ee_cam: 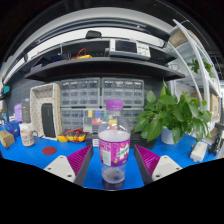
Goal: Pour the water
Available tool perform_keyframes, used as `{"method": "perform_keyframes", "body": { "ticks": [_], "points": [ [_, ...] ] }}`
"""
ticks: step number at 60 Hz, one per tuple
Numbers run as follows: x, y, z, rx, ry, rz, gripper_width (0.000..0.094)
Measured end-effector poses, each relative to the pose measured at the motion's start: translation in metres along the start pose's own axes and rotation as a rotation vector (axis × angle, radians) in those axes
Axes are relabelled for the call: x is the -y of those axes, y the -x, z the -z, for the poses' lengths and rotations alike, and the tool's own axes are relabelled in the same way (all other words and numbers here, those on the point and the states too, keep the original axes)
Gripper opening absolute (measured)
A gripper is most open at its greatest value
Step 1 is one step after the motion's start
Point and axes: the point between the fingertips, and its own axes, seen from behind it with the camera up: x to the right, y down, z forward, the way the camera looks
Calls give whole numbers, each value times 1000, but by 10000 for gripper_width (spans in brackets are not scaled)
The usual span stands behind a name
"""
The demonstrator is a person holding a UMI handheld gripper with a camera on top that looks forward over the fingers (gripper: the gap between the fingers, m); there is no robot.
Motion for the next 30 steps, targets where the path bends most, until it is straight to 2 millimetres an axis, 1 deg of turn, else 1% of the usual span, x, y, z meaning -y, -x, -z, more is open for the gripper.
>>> {"method": "perform_keyframes", "body": {
  "ticks": [2,4,5,6,7,8,10,13,14,16,17,18,20,22,23,30],
  "points": [
    [3,-1,-2,3,6,5,820],
    [4,0,-6,6,7,9,779],
    [5,1,-8,6,7,10,783],
    [5,1,-10,6,7,12,755],
    [5,0,-11,5,6,14,700],
    [5,1,-13,3,6,15,715],
    [4,2,-16,0,8,17,650],
    [4,0,-19,-13,7,23,505],
    [4,0,-19,-16,8,19,508],
    [5,1,-19,-19,10,12,472],
    [4,2,-19,-18,9,13,484],
    [5,2,-19,-18,8,17,427],
    [5,3,-19,-10,7,20,382],
    [5,3,-19,-10,6,26,362],
    [5,3,-20,-7,7,30,334],
    [4,7,-21,10,19,59,332]
  ]
}}
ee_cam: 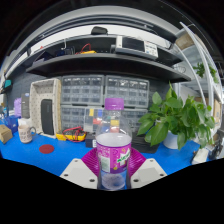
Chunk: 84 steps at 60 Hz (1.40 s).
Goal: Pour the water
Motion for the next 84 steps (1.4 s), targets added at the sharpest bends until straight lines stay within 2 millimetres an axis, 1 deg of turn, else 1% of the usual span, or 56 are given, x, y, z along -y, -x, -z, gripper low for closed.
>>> {"method": "perform_keyframes", "body": {
  "ticks": [6,9,12,17,21,27,35,38,41,43,48,54,61,75,80,84],
  "points": [
    [1,8,-4,4,19,57,330],
    [2,16,-7,10,28,104,331],
    [5,29,-12,16,37,159,330],
    [11,56,-23,43,50,279,330],
    [18,86,-36,61,56,393,329],
    [32,138,-57,109,45,586,329],
    [56,210,-78,150,-1,827,332],
    [65,237,-82,153,-13,924,333],
    [72,262,-89,152,-39,1025,332],
    [77,275,-95,151,-56,1093,333],
    [78,312,-102,140,-89,1249,332],
    [78,351,-110,144,-132,1413,331],
    [79,380,-114,100,-188,1634,330],
    [79,417,-122,-21,-304,2070,329],
    [79,424,-126,-49,-335,2155,332],
    [75,426,-127,-37,-324,2152,331]
  ]
}}
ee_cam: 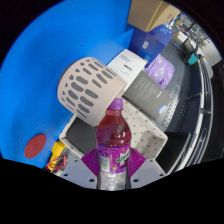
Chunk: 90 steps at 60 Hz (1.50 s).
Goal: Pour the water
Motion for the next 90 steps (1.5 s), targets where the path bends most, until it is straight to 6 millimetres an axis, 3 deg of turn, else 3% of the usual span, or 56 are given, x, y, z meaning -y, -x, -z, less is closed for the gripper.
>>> {"method": "perform_keyframes", "body": {
  "ticks": [10,17,28,40,51,62,68,80,81,82,90],
  "points": [
    [-10,1,2,10,16,-102,331],
    [-25,8,6,54,15,-327,333],
    [-50,26,13,192,30,-987,333],
    [-75,31,15,245,5,-1678,333],
    [-76,57,21,288,-32,-2129,333],
    [-69,68,20,229,-87,-2211,333],
    [-54,82,20,254,-91,-2197,346],
    [-56,79,19,212,-95,-2176,353],
    [-56,79,19,215,-93,-2181,401],
    [-56,79,19,216,-89,-2186,379],
    [-59,81,17,226,-77,-2209,486]
  ]
}}
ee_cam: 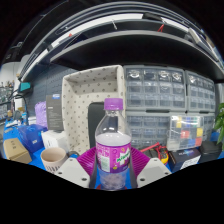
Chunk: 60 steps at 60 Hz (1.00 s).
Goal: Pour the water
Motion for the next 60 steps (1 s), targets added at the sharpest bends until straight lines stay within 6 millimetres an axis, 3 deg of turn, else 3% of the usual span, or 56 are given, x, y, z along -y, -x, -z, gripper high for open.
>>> {"method": "perform_keyframes", "body": {
  "ticks": [2,8,11,27,36,45,60],
  "points": [
    [-1,-1,1,-1,9,-6,525],
    [-5,-4,11,-14,41,-35,807],
    [-5,-4,20,-15,45,-41,861],
    [-24,-1,106,-78,66,-78,857],
    [-36,4,145,-118,89,-78,857],
    [-28,6,171,-136,71,-39,859],
    [-18,3,195,-146,69,-32,857]
  ]
}}
